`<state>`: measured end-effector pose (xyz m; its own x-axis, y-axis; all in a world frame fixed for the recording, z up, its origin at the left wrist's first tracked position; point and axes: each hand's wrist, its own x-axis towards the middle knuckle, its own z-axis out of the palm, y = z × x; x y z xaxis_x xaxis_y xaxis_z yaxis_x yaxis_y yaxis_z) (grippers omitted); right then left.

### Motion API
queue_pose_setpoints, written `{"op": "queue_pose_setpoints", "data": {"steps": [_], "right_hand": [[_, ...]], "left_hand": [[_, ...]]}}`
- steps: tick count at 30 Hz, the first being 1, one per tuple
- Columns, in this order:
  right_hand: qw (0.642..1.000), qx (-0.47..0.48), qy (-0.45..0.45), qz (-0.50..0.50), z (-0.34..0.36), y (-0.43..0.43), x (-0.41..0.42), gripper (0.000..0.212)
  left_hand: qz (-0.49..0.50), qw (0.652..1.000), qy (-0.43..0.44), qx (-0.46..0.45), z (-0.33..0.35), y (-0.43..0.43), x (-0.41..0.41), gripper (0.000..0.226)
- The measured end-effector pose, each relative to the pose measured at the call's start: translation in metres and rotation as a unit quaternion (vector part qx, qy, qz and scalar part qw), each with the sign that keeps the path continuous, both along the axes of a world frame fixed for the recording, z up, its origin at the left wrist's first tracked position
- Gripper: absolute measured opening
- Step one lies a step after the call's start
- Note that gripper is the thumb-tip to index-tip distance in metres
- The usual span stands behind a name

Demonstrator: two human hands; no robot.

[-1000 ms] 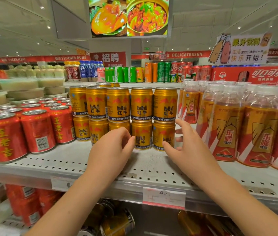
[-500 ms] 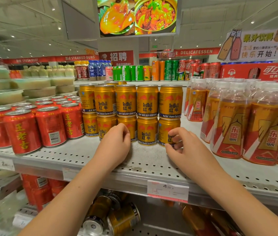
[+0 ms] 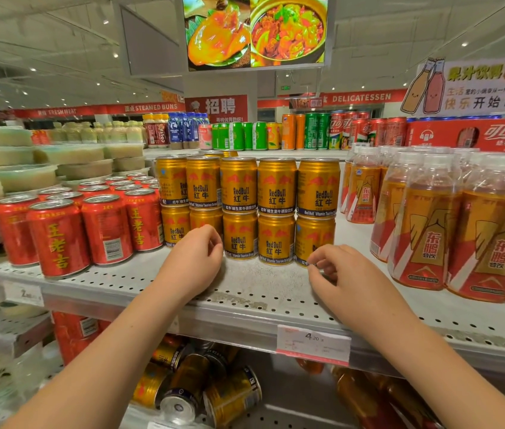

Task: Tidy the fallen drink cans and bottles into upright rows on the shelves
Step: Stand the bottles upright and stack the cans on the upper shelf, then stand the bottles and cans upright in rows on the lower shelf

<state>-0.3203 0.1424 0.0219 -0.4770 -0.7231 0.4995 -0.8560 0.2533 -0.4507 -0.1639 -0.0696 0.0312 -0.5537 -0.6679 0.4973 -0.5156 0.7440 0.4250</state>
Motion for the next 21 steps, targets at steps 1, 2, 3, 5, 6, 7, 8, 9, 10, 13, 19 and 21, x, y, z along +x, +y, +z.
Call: {"op": "queue_pose_setpoints", "data": {"steps": [1, 2, 3, 5, 6, 7, 8, 9, 10, 13, 19, 21], "right_hand": [[1.0, -0.007, 0.008, -0.008, 0.0, 0.002, 0.002, 0.013], [1.0, -0.017, 0.018, -0.017, -0.002, 0.006, 0.005, 0.012], [0.999, -0.03, 0.031, -0.024, -0.004, 0.01, 0.009, 0.011], [0.995, -0.058, 0.07, -0.028, -0.012, 0.022, 0.016, 0.012], [0.993, -0.068, 0.091, -0.03, -0.016, 0.028, 0.02, 0.012], [0.99, -0.074, 0.111, -0.034, -0.021, 0.034, 0.024, 0.013], [0.988, -0.077, 0.129, -0.04, -0.026, 0.039, 0.026, 0.014], [0.985, -0.078, 0.144, -0.046, -0.031, 0.043, 0.028, 0.014], [0.984, -0.079, 0.152, -0.051, -0.035, 0.046, 0.03, 0.015], [0.982, -0.091, 0.16, -0.048, -0.044, 0.052, 0.034, 0.015], [0.977, -0.181, 0.114, 0.007, -0.079, 0.09, 0.049, 0.026], [0.973, -0.226, 0.04, -0.021, -0.104, 0.115, 0.064, 0.028]], "left_hand": [[0.001, 1.0, 0.004, 0.0, -0.001, 0.003, 0.003, 0.009], [0.005, 1.0, 0.01, -0.001, -0.003, 0.007, 0.007, 0.01], [0.013, 1.0, 0.017, -0.002, -0.006, 0.012, 0.012, 0.012], [0.038, 0.999, 0.032, -0.014, -0.017, 0.023, 0.027, 0.018], [0.047, 0.997, 0.045, -0.029, -0.024, 0.03, 0.034, 0.023], [0.046, 0.996, 0.061, -0.05, -0.032, 0.037, 0.042, 0.026], [0.035, 0.994, 0.075, -0.076, -0.039, 0.044, 0.049, 0.029], [0.021, 0.991, 0.083, -0.101, -0.046, 0.05, 0.054, 0.032], [0.009, 0.989, 0.084, -0.12, -0.052, 0.055, 0.057, 0.036], [-0.008, 0.989, 0.071, -0.13, -0.066, 0.063, 0.065, 0.044], [-0.029, 0.994, 0.084, -0.068, -0.093, 0.089, 0.083, 0.051], [-0.043, 0.989, 0.141, -0.022, -0.106, 0.108, 0.088, 0.051]]}}
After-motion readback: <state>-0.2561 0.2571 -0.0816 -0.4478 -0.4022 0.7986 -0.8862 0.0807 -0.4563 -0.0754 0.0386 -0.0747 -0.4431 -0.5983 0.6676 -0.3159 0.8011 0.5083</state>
